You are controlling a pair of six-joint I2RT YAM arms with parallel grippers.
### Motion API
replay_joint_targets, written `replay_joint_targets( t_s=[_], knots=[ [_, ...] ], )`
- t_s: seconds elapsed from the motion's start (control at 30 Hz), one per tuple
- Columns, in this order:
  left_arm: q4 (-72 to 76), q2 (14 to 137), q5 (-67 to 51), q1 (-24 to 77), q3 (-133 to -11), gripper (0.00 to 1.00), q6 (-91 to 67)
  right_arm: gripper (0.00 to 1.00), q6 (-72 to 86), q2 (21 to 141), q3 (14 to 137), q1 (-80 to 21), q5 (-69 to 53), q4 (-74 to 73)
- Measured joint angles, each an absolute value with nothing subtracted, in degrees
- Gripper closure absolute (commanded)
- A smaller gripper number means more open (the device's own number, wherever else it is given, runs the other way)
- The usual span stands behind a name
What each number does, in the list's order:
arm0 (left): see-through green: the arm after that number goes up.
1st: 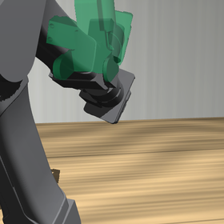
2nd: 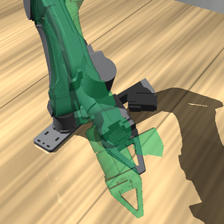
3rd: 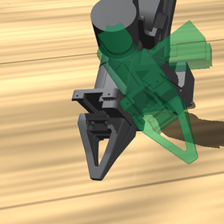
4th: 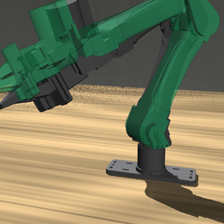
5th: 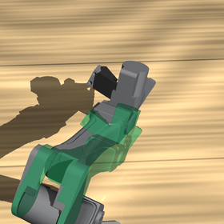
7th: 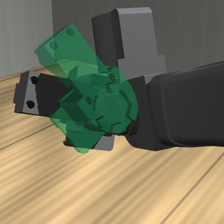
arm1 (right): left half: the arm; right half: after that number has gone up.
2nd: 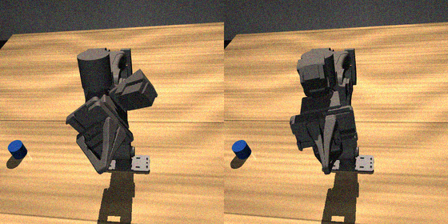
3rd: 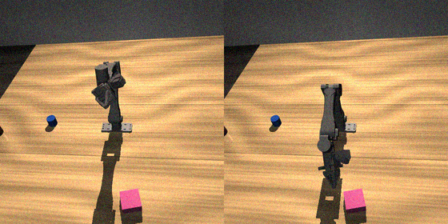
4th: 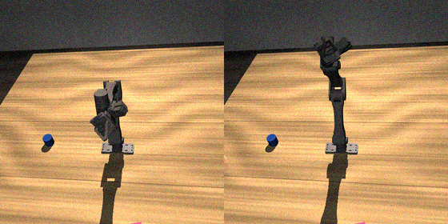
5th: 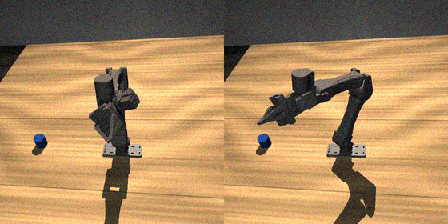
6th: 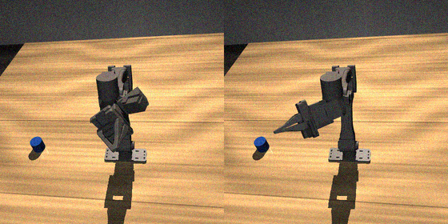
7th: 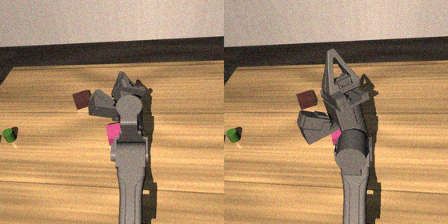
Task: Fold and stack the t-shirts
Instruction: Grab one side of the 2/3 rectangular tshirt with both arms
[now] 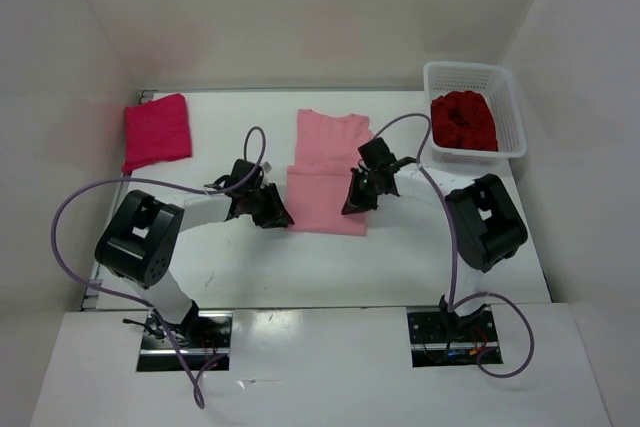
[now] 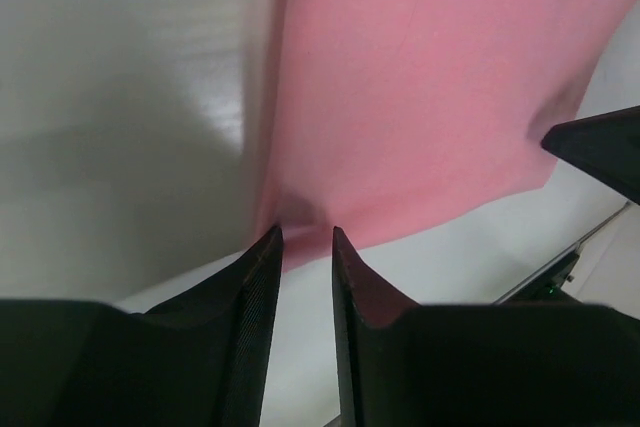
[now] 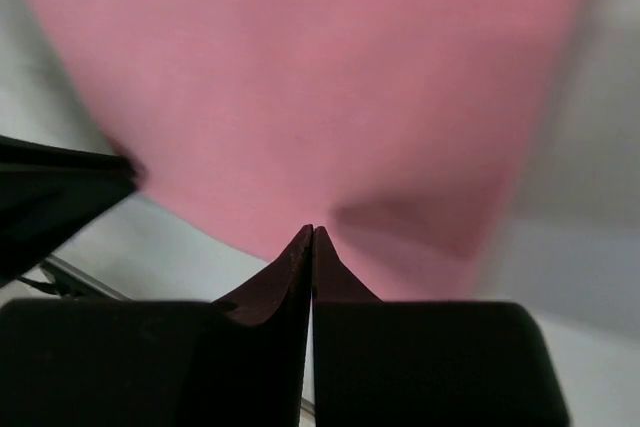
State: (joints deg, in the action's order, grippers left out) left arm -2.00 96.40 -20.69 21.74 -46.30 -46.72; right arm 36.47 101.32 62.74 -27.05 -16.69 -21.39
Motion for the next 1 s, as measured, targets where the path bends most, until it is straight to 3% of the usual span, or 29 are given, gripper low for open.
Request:
replay_joint_targets(
  t_s=[0.17,0.2,0.23,0.33,0.53,0.87,0.93,1.0],
  knots=[
    [-1.4,93.3,-20.5,21.7,-43.0,0.5,-46.9,0.95,39.4,98.5,52.3,-26.7,-16.8,-20.3],
    [-1.3,93.1,-20.6,21.7,-43.0,0.47,-47.1,0.92,39.9,98.0,51.7,-26.6,-17.2,-19.9],
    [-1.2,92.6,-20.4,21.8,-42.9,0.45,-47.1,0.83,40.0,97.5,51.4,-26.6,-17.0,-19.7],
    [-2.2,89.8,-19.2,21.9,-41.6,0.44,-47.0,0.64,40.5,95.8,51.0,-26.6,-16.5,-19.7],
    [-5.3,84.0,-16.2,21.9,-40.8,0.47,-47.2,0.53,41.0,87.2,48.3,-26.0,-15.2,-20.2],
    [-4.3,89.6,-17.4,21.8,-40.4,0.58,-48.5,0.52,43.1,87.0,42.3,-25.7,-14.5,-20.0],
    [-3.6,90.3,-18.0,21.8,-40.6,0.64,-48.4,0.6,43.5,88.2,42.3,-25.7,-15.1,-19.3],
    [-2.9,91.0,-18.6,21.8,-40.7,0.72,-48.3,0.75,43.9,88.9,42.3,-25.7,-15.6,-18.1]
  ],
)
